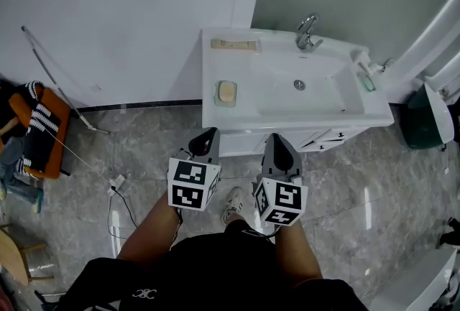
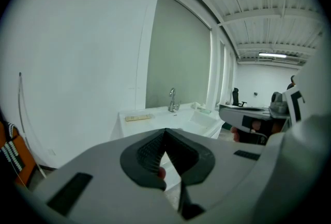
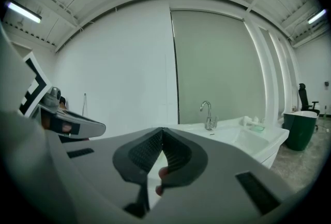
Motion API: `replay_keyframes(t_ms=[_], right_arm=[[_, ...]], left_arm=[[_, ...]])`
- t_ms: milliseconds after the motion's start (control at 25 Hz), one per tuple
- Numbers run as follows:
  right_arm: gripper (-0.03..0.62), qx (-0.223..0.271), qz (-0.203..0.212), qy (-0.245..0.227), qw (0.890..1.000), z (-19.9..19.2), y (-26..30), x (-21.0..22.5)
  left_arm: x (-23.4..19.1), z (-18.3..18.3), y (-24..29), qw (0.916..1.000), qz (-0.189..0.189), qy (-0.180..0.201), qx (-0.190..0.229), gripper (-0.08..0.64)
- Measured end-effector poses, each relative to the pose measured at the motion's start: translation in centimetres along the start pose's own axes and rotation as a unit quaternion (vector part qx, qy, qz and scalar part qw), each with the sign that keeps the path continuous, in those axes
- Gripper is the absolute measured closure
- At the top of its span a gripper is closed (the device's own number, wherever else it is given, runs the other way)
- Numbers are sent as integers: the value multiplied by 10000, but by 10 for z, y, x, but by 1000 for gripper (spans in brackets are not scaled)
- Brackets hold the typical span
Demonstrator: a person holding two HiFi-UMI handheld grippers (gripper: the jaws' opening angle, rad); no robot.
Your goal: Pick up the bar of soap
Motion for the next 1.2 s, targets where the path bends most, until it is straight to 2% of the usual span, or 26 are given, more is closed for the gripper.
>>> replay_keyframes(t_ms=[400,640,840,1200], right_arm=[[588,-103,86,-9,9999,13,66,42],[588,-224,207,140,9994,11,96,66],[588,-272,392,300,9984,15,119,81],[588,-360,752,93,9965,10,140,76]], left_arm=[[-11,28,72,9997,131,-129,-131,559],[-12,28,107,9991,245,-141,-314,558],[-19,32,122,9980,451,-153,-414,558],[-34,38,128,9958,768,-242,-434,559]])
Point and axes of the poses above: the fingertips, and each gripper's own axes: y forward along the fingers, x to its right, z out of its top, the point moved 3 cm from there along -y, backward along the fingers, and after that the axes turned 3 degrees about -z, right-handed, at the moved point
